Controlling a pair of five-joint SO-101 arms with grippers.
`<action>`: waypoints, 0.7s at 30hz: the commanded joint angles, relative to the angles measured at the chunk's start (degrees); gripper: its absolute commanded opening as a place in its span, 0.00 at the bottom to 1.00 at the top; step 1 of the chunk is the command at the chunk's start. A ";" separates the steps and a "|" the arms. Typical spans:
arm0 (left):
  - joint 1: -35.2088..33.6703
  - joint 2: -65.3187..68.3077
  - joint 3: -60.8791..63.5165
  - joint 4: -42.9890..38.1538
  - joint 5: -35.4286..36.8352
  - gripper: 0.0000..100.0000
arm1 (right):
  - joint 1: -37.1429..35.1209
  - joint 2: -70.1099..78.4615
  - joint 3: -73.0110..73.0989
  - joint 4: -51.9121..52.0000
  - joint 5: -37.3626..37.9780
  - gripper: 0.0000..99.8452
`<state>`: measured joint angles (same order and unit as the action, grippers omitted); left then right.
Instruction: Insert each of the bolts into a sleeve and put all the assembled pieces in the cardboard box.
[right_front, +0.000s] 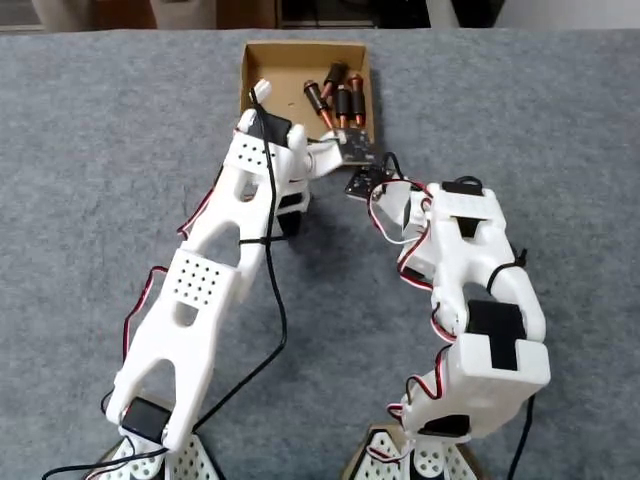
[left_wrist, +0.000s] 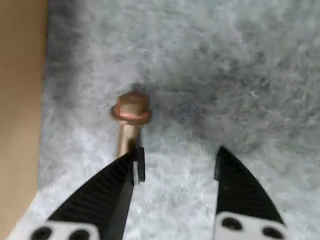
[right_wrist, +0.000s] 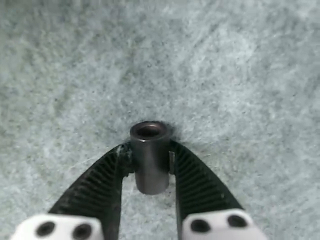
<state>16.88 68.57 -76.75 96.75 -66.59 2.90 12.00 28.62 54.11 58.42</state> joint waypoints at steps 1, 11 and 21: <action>-1.23 0.40 -2.64 -4.75 -1.14 0.26 | 0.75 0.04 0.31 -2.11 -0.79 0.05; -0.53 2.59 -2.20 -12.66 -1.41 0.26 | 0.75 0.04 0.13 -2.20 -0.79 0.05; -0.44 7.25 -2.64 -12.57 -8.26 0.13 | 0.84 0.04 0.13 -2.73 -0.88 0.05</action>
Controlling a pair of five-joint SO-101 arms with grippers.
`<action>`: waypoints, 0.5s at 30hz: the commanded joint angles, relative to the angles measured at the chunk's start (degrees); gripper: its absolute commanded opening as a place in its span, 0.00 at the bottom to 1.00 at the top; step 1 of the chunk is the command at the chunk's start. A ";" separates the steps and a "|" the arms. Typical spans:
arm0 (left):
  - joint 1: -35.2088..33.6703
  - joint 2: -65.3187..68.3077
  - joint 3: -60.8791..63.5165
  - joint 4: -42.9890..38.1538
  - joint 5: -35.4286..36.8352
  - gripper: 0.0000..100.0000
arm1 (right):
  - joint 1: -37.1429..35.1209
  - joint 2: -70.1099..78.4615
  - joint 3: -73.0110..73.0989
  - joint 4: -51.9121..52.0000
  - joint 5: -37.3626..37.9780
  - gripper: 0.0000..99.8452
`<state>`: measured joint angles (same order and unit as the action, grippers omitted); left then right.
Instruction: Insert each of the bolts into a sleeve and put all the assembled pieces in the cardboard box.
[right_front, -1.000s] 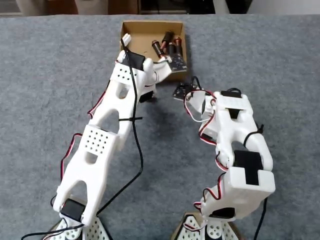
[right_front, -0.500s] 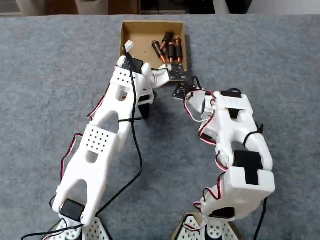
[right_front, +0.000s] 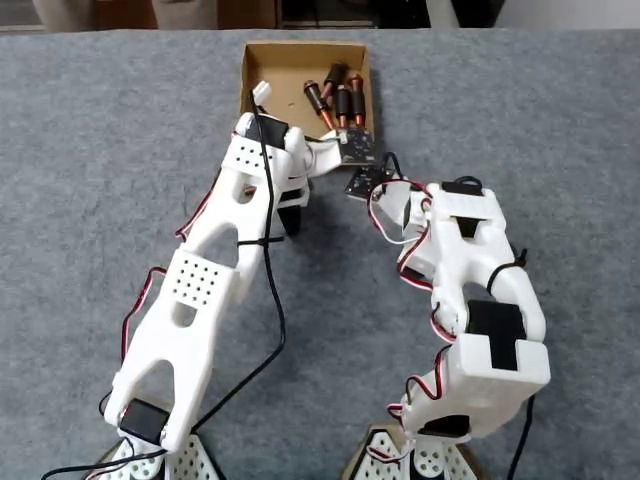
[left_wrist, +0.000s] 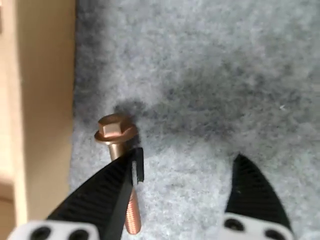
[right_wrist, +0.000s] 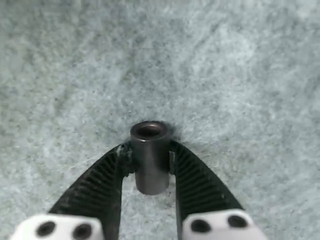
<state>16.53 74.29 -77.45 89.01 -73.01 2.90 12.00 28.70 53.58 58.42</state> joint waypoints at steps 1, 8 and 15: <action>-0.09 1.54 -1.93 -4.75 -1.76 0.09 | 0.84 0.04 0.04 -2.20 -0.88 0.05; 0.00 1.36 -2.90 -3.87 1.05 0.02 | 0.84 0.04 0.13 -2.29 -0.88 0.05; 0.97 1.54 -16.62 9.67 0.79 0.02 | 0.84 0.04 0.13 -2.29 -0.88 0.05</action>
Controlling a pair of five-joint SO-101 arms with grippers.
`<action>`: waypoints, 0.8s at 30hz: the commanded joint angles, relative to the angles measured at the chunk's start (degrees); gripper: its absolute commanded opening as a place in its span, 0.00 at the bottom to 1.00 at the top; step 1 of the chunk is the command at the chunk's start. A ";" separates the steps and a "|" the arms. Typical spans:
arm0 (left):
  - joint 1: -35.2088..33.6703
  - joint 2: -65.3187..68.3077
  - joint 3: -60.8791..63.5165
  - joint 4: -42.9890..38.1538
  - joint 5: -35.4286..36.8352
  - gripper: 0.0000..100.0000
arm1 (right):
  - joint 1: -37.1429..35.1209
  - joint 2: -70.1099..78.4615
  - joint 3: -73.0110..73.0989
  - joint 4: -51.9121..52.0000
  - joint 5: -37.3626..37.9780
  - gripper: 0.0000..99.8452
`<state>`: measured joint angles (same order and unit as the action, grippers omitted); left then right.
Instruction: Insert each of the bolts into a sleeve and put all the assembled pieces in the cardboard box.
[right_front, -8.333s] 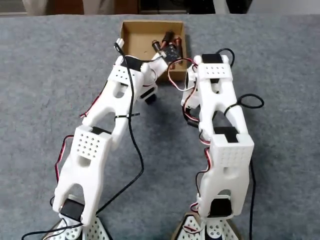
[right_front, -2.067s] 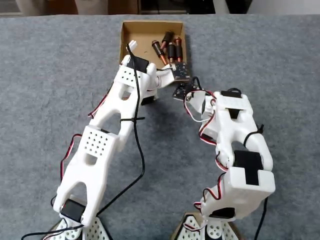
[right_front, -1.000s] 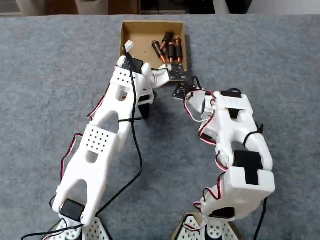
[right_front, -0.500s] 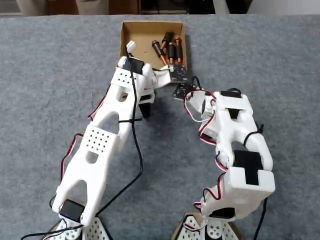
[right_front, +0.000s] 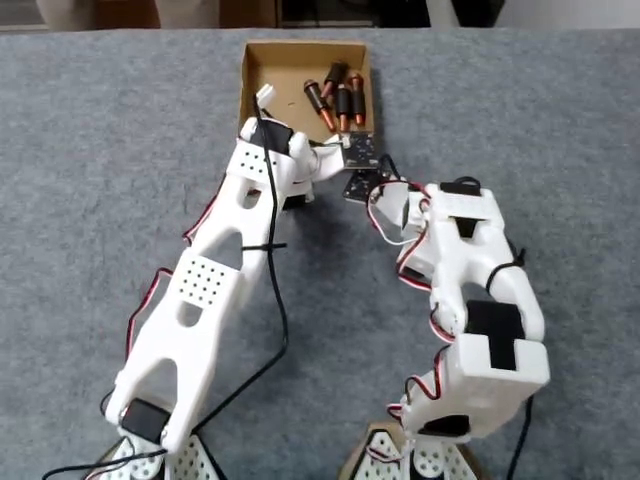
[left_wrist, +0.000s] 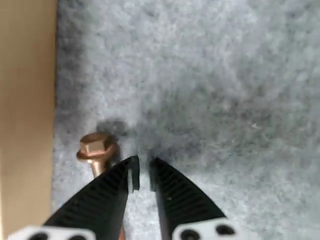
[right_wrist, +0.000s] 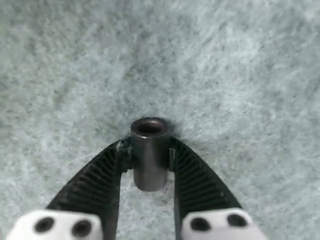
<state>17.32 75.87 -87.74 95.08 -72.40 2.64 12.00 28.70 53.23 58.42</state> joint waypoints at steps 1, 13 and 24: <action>0.53 0.13 -7.65 4.57 0.18 0.02 | 1.10 0.04 0.13 -1.93 -0.88 0.05; 0.79 -0.31 -7.65 5.71 2.02 0.02 | 1.10 0.04 0.13 -2.11 -2.11 0.05; -0.70 -5.05 -7.21 -2.55 7.03 0.02 | 1.10 0.04 0.13 -2.11 -2.11 0.05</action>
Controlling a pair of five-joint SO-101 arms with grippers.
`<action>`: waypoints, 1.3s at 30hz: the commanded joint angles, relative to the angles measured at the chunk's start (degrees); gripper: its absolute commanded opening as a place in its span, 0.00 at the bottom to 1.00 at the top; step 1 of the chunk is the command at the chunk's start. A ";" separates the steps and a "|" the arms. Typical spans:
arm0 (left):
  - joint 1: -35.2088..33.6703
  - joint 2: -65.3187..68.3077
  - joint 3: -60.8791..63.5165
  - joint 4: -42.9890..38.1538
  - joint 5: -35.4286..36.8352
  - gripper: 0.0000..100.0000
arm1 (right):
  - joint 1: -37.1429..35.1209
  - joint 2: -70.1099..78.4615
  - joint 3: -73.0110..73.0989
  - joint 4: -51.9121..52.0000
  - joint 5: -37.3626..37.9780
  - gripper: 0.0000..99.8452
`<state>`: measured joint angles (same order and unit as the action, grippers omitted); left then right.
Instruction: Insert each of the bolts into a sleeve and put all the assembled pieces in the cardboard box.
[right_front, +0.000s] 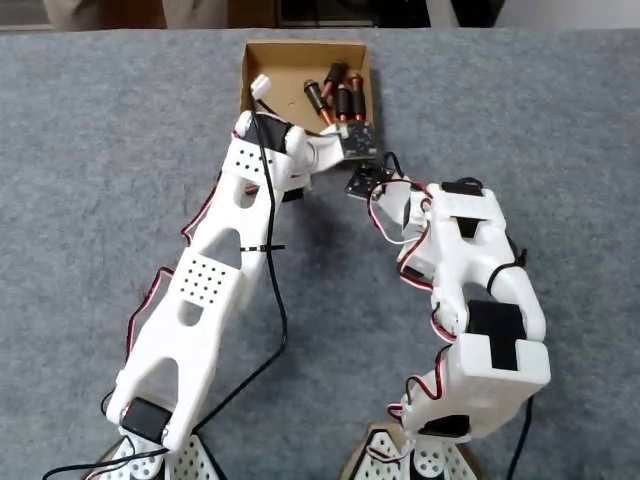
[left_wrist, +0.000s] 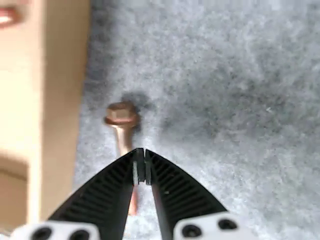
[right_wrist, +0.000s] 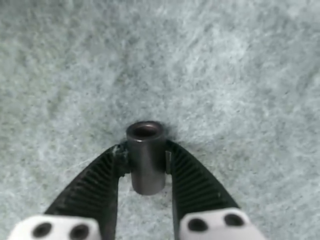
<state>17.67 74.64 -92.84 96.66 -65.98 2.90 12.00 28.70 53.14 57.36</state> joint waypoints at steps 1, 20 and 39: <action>-1.41 -3.82 -2.02 -5.54 0.62 0.02 | 0.84 0.04 0.13 -2.02 -1.05 0.05; -1.23 4.09 2.46 -6.42 -1.32 0.02 | 1.45 0.04 0.13 -2.55 -1.05 0.05; 1.32 -12.62 3.08 4.13 -6.07 0.15 | 1.45 0.04 0.13 -2.55 -1.14 0.05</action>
<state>18.29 66.90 -89.58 100.09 -71.52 3.16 12.00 28.70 52.79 57.19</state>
